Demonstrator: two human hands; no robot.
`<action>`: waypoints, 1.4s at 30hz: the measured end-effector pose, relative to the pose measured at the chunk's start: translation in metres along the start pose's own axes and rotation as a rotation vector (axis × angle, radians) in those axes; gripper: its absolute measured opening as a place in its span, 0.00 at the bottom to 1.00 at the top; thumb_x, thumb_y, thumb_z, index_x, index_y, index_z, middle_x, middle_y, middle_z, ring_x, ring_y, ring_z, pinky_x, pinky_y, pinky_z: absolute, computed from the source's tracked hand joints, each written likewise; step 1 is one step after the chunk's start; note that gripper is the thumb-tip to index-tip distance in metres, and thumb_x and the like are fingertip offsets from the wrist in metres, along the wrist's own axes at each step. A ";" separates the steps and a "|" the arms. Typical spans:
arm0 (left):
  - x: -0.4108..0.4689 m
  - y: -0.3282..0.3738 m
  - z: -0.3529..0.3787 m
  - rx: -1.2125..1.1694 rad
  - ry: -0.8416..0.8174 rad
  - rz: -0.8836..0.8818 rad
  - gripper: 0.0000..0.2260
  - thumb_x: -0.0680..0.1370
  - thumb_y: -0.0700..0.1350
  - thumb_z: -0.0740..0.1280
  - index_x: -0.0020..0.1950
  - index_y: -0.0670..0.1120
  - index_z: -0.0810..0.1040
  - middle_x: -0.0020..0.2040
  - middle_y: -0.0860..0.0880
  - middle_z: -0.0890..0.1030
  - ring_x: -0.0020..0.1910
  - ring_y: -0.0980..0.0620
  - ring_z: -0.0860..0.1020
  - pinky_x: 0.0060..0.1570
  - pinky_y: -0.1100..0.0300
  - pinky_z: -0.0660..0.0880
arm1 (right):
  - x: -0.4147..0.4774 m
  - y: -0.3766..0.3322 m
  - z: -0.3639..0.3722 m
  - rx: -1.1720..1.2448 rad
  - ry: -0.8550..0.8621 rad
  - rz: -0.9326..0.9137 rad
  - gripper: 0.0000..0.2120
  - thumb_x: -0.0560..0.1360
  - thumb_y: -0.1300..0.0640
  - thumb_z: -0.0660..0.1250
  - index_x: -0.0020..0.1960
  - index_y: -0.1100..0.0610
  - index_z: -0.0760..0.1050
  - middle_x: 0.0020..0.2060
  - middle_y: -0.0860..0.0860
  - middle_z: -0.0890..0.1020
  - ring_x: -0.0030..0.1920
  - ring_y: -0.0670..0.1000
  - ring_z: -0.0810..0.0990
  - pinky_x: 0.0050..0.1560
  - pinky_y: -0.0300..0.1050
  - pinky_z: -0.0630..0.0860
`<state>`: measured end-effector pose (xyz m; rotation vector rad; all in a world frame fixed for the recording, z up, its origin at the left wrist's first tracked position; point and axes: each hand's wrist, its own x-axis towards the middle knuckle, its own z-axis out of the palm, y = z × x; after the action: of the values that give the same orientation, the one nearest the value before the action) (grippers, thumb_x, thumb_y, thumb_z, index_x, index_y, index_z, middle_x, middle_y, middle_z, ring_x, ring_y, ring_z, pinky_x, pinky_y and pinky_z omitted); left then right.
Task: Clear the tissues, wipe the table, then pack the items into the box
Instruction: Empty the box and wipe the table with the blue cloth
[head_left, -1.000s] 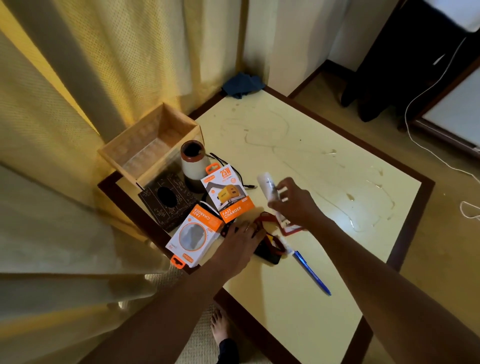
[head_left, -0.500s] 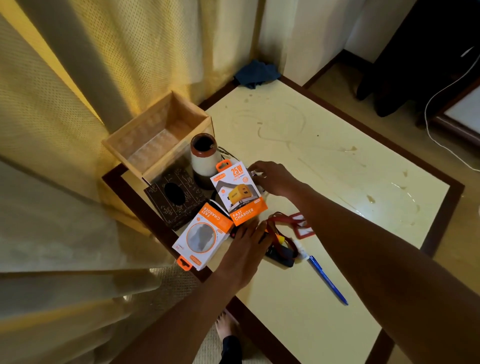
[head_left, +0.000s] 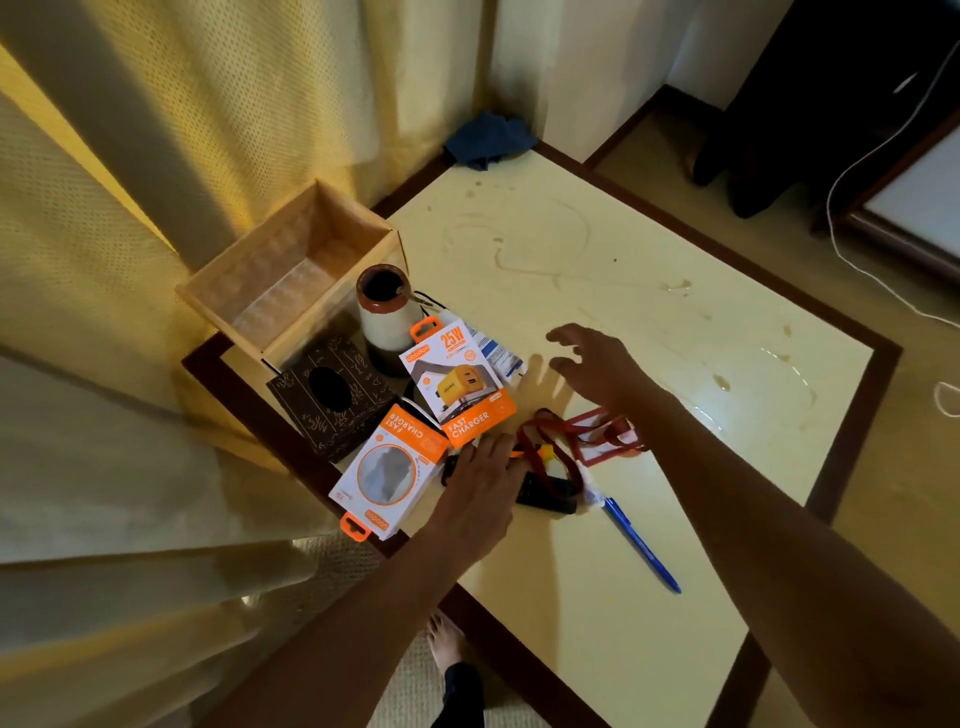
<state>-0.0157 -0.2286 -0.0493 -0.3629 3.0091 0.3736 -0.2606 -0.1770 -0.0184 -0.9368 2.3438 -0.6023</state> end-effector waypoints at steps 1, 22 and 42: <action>-0.002 0.001 0.000 -0.005 0.010 0.003 0.23 0.66 0.42 0.77 0.60 0.49 0.79 0.62 0.46 0.76 0.60 0.44 0.75 0.57 0.50 0.73 | -0.014 0.016 -0.004 -0.050 -0.021 0.021 0.22 0.77 0.56 0.70 0.70 0.51 0.75 0.66 0.54 0.79 0.66 0.56 0.77 0.64 0.45 0.70; -0.061 -0.067 -0.121 -0.499 0.614 -0.763 0.22 0.75 0.49 0.77 0.67 0.47 0.80 0.54 0.49 0.81 0.50 0.51 0.80 0.48 0.56 0.76 | -0.078 0.061 0.019 -0.247 0.046 0.072 0.12 0.79 0.57 0.68 0.61 0.58 0.78 0.53 0.53 0.72 0.50 0.55 0.78 0.47 0.44 0.73; -0.061 -0.091 -0.089 -0.324 0.554 -0.641 0.25 0.73 0.44 0.78 0.69 0.45 0.77 0.64 0.42 0.76 0.64 0.40 0.74 0.62 0.40 0.73 | -0.028 -0.095 -0.030 0.328 0.183 -0.010 0.07 0.70 0.61 0.70 0.47 0.53 0.79 0.39 0.42 0.82 0.43 0.51 0.82 0.46 0.45 0.76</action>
<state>0.0606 -0.3225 0.0225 -1.6375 3.0529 0.7931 -0.2161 -0.2130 0.0682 -0.7693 2.2993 -1.0785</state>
